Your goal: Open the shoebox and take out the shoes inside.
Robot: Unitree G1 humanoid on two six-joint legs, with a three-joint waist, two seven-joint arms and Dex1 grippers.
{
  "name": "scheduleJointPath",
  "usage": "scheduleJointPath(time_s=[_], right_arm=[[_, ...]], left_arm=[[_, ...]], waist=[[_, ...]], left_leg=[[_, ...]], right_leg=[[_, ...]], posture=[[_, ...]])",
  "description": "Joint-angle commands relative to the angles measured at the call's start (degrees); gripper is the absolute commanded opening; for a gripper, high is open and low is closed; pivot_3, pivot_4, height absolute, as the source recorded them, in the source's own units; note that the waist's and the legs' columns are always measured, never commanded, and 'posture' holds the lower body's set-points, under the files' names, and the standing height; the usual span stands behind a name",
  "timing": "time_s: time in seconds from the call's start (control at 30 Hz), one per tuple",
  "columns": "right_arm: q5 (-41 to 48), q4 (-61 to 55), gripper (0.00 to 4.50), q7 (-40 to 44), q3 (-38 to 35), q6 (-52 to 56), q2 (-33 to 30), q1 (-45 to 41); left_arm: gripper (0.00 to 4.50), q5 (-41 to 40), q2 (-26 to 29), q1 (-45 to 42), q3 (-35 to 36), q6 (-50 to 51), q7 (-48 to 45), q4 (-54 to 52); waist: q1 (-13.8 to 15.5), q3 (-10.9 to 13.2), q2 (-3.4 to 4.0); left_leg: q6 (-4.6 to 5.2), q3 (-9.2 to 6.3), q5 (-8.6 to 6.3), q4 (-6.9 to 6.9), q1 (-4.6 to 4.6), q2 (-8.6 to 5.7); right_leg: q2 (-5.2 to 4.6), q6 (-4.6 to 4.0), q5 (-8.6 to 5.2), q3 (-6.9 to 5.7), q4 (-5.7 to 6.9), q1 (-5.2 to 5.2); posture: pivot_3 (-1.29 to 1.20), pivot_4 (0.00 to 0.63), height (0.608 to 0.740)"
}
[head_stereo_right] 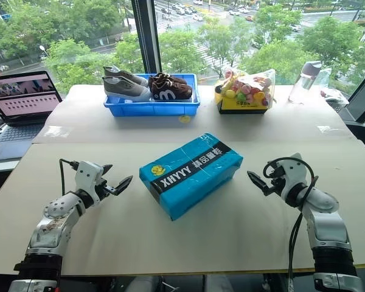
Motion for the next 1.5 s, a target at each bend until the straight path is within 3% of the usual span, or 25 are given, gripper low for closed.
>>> scheduleJointPath(time_s=[0.03,0.13,0.23,0.33,0.53,0.6,0.7,0.83,1.03,1.23,1.5], right_arm=[[0.3,-2.8,4.47,0.1,-0.7,0.2,-0.9,0.3],[0.4,-2.3,4.47,0.6,-0.9,0.3,-1.6,-0.5],[-0.5,1.2,4.50,0.9,0.2,-1.3,-1.2,-3.7],[-0.1,3.9,3.75,0.7,0.3,-2.1,0.3,-6.6],[-1.9,7.8,1.63,0.9,2.2,-5.2,1.3,-9.7],[-3.4,10.4,0.92,1.2,3.3,-7.0,1.4,-11.2],[-4.4,17.0,0.04,0.6,4.2,-9.6,2.8,-16.0],[-6.6,27.3,0.04,0.9,6.4,-13.8,5.5,-22.8],[-9.5,36.5,0.04,0.8,8.8,-18.7,8.3,-29.5],[-6.2,27.3,0.04,9.8,10.2,-12.9,8.5,-25.9],[0.5,2.4,0.04,16.0,11.1,4.1,4.4,-15.5]], left_arm=[[4.50,-0.7,1.1,-0.1,0.7,-0.5,-1.0,-1.6],[4.50,-3.9,3.3,-0.4,2.5,-0.3,-5.7,-1.0],[3.78,-6.4,4.6,-0.3,2.1,0.1,-9.9,-2.0],[2.70,-7.0,5.5,-0.4,1.6,0.1,-11.9,-2.7],[0.49,-8.4,6.5,1.5,1.1,2.2,-14.3,-6.7],[0.00,-8.8,8.9,2.8,0.5,3.5,-17.5,-8.1],[0.00,-12.2,14.3,4.6,1.4,8.0,-24.0,-9.3],[0.00,-16.1,17.6,5.2,-1.9,14.2,-29.0,-15.0],[0.00,-20.5,15.0,3.6,-11.6,21.5,-31.0,-25.8],[0.00,-17.0,14.0,-0.7,-15.0,20.7,-29.3,-23.8],[0.00,-11.3,14.6,-6.4,-15.0,13.4,-30.9,-13.3]], waist=[[0.0,0.0,0.00],[-0.1,0.0,0.00],[-0.3,0.0,0.00],[-0.3,0.0,0.00],[-0.3,0.0,0.00],[-0.3,0.0,0.00],[-0.9,0.0,-0.01],[-1.0,0.0,0.00],[-0.7,0.0,0.00],[-0.7,0.0,0.00],[-0.4,0.0,0.02]], left_leg=[[0.00,0.00,0.00,0.00,0.00,0.00],[0.00,0.00,0.00,0.00,-0.01,0.01],[0.00,0.03,0.00,0.00,0.00,0.02],[0.00,0.10,0.00,0.00,0.07,0.02],[0.02,0.10,-0.01,-0.02,-0.02,0.06],[0.02,0.11,-0.01,-0.02,-0.02,0.05],[0.02,0.19,-0.01,-0.01,0.06,0.09],[0.02,0.27,-0.01,-0.03,0.13,0.18],[0.04,0.30,-0.03,-0.05,-0.03,0.16],[0.05,0.26,-0.03,-0.04,0.11,0.18],[0.05,0.25,-0.03,-0.04,0.05,0.16]], right_leg=[[0.00,0.00,0.00,0.00,0.00,0.00],[0.01,0.00,0.00,0.00,0.00,-0.02],[0.02,0.00,0.00,0.01,0.02,-0.02],[0.01,-0.01,0.01,0.08,0.02,0.01],[0.05,-0.01,0.00,0.07,-0.01,-0.06],[0.03,-0.01,0.01,0.08,-0.01,-0.06],[0.06,-0.02,0.01,0.15,0.04,-0.05],[0.14,-0.06,0.02,0.18,0.06,-0.05],[0.09,-0.05,0.02,0.19,-0.02,-0.13],[0.13,-0.08,0.03,0.20,0.08,-0.06],[0.13,-0.06,0.02,0.18,0.07,-0.12]], posture=[[0.00,0.150,0.740],[0.00,0.150,0.740],[0.00,0.150,0.740],[0.00,0.150,0.740],[0.00,0.150,0.740],[0.00,0.150,0.740],[0.00,0.150,0.740],[0.00,0.150,0.740],[0.00,0.150,0.740],[0.00,0.150,0.740],[0.00,0.150,0.740]])
